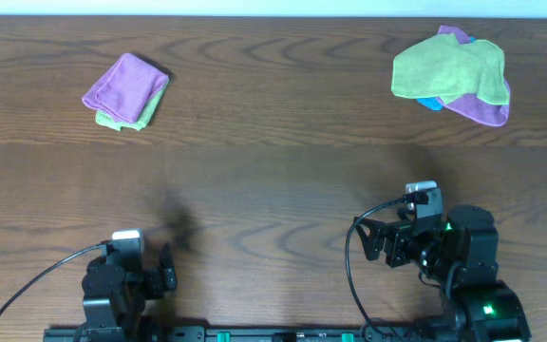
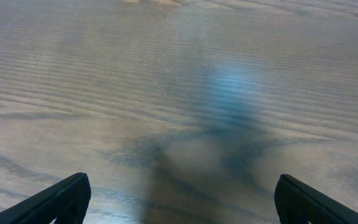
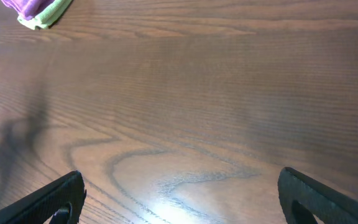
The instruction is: Fold the cloth
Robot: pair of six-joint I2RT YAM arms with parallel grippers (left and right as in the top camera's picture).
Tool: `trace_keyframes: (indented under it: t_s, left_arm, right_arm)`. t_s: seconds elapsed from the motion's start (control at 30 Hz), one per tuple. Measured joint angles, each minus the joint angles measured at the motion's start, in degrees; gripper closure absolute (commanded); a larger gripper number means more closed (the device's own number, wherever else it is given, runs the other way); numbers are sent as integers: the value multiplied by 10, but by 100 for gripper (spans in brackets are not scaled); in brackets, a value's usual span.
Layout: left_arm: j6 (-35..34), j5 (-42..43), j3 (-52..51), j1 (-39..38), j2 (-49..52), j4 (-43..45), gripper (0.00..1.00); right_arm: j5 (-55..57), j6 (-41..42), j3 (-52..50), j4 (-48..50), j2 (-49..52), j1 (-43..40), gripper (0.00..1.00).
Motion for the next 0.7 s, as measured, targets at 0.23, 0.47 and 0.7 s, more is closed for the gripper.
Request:
trace_keyframes:
  t_s: [0.23,0.47,0.7]
  left_arm:
    - [-2,-7,0,0,0,1,5]
    - [-3,-8,-1,0,0,1,5]
    - [-4,-8,-1,0,0,1,5]
  right_arm:
    - [0,0,0,0,0,0,1]
    - [0,0,0,0,0,0,1]
    - [0,0,0,0,-2,0,1]
